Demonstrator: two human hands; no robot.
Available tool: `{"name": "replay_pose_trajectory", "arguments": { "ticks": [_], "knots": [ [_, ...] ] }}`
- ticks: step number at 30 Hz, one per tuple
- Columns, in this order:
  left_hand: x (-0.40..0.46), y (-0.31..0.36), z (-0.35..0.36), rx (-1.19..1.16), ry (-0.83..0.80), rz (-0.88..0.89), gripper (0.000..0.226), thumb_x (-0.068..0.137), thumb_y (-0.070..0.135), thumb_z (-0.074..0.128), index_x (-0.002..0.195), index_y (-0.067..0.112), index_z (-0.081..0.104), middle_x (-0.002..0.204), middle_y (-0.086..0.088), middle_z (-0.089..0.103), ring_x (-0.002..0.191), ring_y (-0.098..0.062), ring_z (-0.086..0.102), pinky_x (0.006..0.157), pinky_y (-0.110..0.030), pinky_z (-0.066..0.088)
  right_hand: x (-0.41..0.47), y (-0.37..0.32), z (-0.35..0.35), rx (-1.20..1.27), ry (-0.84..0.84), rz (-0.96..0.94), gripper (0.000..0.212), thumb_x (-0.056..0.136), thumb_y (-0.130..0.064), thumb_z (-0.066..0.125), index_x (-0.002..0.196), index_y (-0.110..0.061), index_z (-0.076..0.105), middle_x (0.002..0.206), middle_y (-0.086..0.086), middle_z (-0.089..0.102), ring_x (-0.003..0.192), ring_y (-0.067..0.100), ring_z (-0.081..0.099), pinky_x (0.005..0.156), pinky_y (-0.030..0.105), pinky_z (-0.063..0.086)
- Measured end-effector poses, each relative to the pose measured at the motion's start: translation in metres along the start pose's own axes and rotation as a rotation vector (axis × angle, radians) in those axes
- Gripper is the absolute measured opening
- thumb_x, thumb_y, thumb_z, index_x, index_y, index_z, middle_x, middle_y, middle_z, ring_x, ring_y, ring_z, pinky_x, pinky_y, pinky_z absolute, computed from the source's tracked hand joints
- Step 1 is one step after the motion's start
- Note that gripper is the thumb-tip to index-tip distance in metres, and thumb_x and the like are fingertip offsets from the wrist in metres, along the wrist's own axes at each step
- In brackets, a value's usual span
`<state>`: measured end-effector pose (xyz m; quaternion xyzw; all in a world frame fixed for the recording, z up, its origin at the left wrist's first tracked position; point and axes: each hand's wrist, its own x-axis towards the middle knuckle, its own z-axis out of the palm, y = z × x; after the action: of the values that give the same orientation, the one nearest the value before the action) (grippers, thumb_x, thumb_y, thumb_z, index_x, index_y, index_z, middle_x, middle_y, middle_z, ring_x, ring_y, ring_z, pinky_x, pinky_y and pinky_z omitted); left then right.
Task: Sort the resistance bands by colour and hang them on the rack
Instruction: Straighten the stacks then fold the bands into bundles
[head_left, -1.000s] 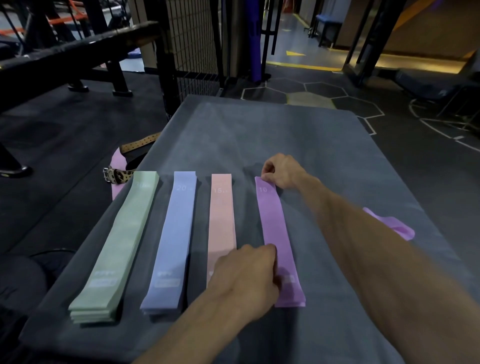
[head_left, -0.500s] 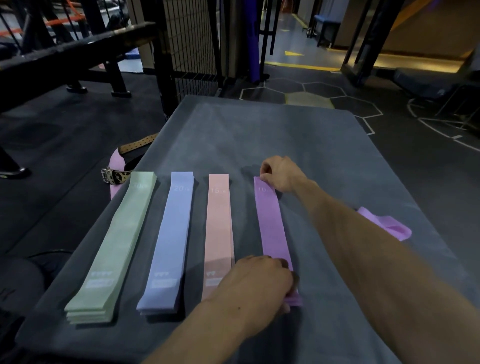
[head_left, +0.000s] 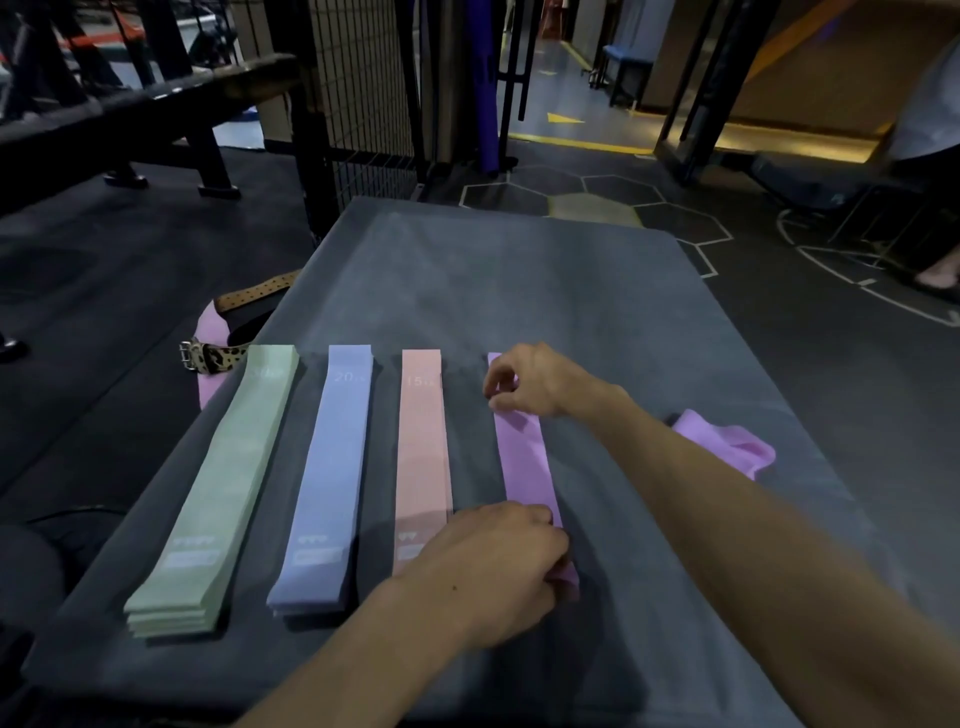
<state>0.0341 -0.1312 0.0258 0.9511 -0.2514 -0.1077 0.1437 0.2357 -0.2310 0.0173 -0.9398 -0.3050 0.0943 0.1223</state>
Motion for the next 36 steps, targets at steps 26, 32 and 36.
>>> {"name": "replay_pose_trajectory", "arguments": {
  "ticks": [26,32,36],
  "knots": [
    [-0.019,0.021,-0.008,0.033,-0.041,0.041,0.022,0.101,0.019,0.042,0.104,0.033,0.059,0.108,0.014,0.051,0.101,-0.011,0.053,0.086,-0.040,0.050,-0.203,0.108,-0.014,-0.141,0.086,0.609,0.060,0.082,-0.019,0.076,0.136,-0.029,0.053,0.134,0.010,0.052,0.117,0.034,0.059,0.096,0.041,0.050],
    [-0.025,0.019,-0.011,0.052,-0.037,0.029,0.019,0.103,0.027,0.042,0.108,0.033,0.059,0.111,0.015,0.053,0.103,-0.011,0.054,0.087,-0.040,0.050,-0.210,0.107,0.000,-0.141,0.159,0.543,0.044,0.086,-0.008,0.068,0.125,-0.028,0.063,0.134,0.006,0.054,0.118,0.031,0.058,0.097,0.042,0.050],
    [-0.025,0.018,-0.012,0.055,-0.037,0.027,0.019,0.102,0.027,0.042,0.107,0.032,0.060,0.111,0.015,0.054,0.103,-0.011,0.055,0.087,-0.040,0.051,-0.218,0.107,0.003,-0.094,0.198,0.575,0.038,0.089,-0.010,0.060,0.121,-0.028,0.068,0.130,0.005,0.061,0.115,0.032,0.060,0.095,0.041,0.051]
  ]
}}
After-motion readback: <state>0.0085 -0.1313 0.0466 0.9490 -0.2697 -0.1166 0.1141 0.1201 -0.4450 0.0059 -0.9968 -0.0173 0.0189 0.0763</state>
